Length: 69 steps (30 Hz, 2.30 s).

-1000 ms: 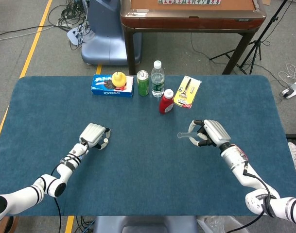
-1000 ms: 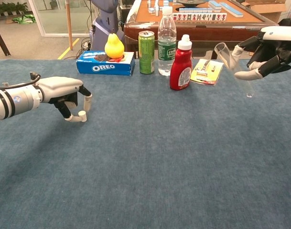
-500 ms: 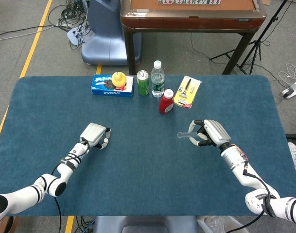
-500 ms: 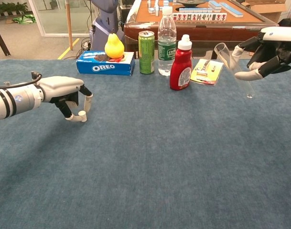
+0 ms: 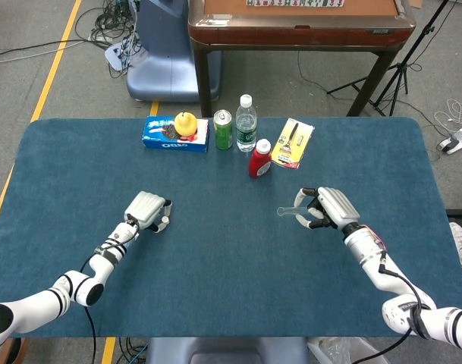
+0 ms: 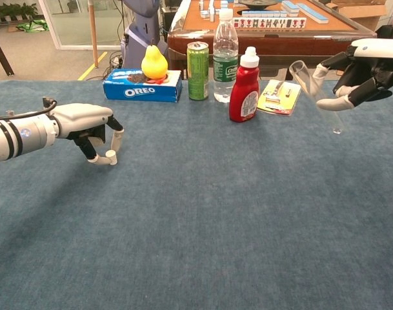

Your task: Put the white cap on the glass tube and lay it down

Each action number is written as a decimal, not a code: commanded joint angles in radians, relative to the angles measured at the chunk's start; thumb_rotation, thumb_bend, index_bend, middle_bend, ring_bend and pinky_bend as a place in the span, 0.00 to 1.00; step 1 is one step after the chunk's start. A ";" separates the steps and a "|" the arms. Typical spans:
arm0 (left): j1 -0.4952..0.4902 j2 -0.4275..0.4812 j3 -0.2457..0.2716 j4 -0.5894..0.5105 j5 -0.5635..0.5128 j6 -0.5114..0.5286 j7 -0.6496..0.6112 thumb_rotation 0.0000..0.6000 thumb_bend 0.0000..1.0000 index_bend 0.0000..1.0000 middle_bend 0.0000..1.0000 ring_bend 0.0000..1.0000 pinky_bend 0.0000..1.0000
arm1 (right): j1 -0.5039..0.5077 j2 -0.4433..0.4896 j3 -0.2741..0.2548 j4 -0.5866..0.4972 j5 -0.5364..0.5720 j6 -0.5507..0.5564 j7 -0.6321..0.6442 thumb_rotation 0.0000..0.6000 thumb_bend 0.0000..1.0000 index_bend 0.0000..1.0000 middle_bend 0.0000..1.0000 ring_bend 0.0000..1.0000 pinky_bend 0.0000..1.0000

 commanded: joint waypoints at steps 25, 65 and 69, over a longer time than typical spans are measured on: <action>0.079 0.420 -0.170 -0.540 -0.059 0.192 -0.083 1.00 0.25 0.57 1.00 1.00 1.00 | 0.086 -0.141 0.059 0.090 -0.035 -0.022 0.065 1.00 0.47 0.86 1.00 1.00 1.00; -0.037 0.374 -0.197 -0.760 -0.069 0.250 0.034 1.00 0.25 0.58 1.00 1.00 1.00 | 0.223 -0.356 0.139 0.174 0.115 -0.060 -0.008 1.00 0.47 0.87 1.00 1.00 1.00; -0.045 0.364 -0.196 -0.755 -0.078 0.250 0.040 1.00 0.25 0.58 1.00 1.00 1.00 | 0.226 -0.361 0.140 0.172 0.119 -0.059 -0.011 1.00 0.47 0.87 1.00 1.00 1.00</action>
